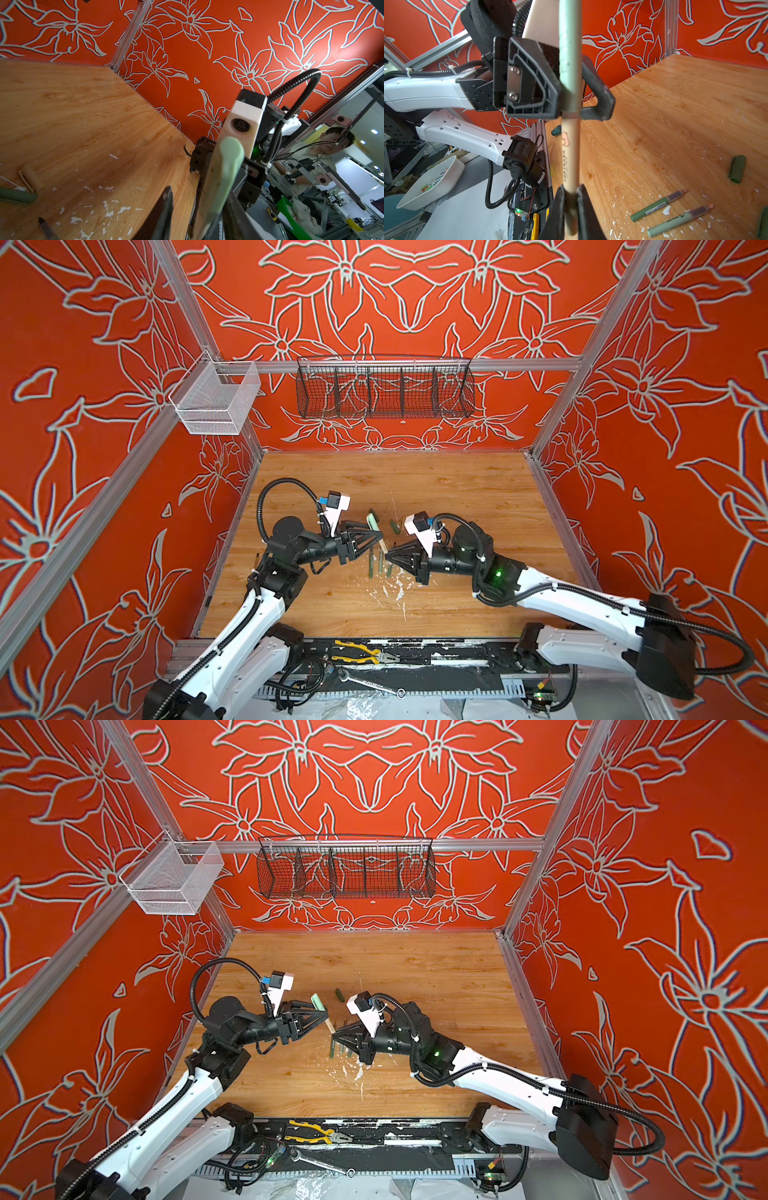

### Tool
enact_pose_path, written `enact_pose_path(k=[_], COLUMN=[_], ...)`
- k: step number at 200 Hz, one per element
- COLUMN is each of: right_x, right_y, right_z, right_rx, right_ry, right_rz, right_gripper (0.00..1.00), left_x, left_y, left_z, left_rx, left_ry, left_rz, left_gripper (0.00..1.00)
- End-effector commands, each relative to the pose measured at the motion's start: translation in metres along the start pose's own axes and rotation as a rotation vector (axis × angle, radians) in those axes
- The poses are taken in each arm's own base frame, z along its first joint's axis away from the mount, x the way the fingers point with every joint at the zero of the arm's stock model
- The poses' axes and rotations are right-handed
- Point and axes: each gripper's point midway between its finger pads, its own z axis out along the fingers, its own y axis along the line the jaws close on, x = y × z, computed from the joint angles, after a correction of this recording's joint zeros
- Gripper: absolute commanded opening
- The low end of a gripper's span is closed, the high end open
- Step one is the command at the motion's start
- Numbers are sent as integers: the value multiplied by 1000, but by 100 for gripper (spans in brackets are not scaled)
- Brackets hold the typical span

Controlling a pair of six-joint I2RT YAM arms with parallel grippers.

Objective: Insert pens into pen caps
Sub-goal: Put on the pen cap to the pen.

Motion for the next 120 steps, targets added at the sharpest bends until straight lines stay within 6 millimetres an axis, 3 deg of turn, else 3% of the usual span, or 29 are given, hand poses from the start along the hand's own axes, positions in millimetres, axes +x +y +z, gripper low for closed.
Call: enact_pose_path(k=[1, 33, 94, 120], right_x=[-21, -22, -24, -24], right_y=[10, 9, 9, 9], right_z=[3, 5, 6, 8], right_rx=[-29, -27, -26, -32], right_ry=[-47, -44, -44, -44], right_rz=[-6, -1, 15, 23], right_gripper=[0, 0, 0, 11], left_x=[-7, -7, -7, -7], left_y=[-10, -11, -13, -15], left_z=[2, 1, 1, 0], left_rx=[43, 40, 47, 49], left_ry=[-2, -6, -4, -6], left_rz=[32, 37, 51, 57], left_gripper=[37, 37, 16, 15])
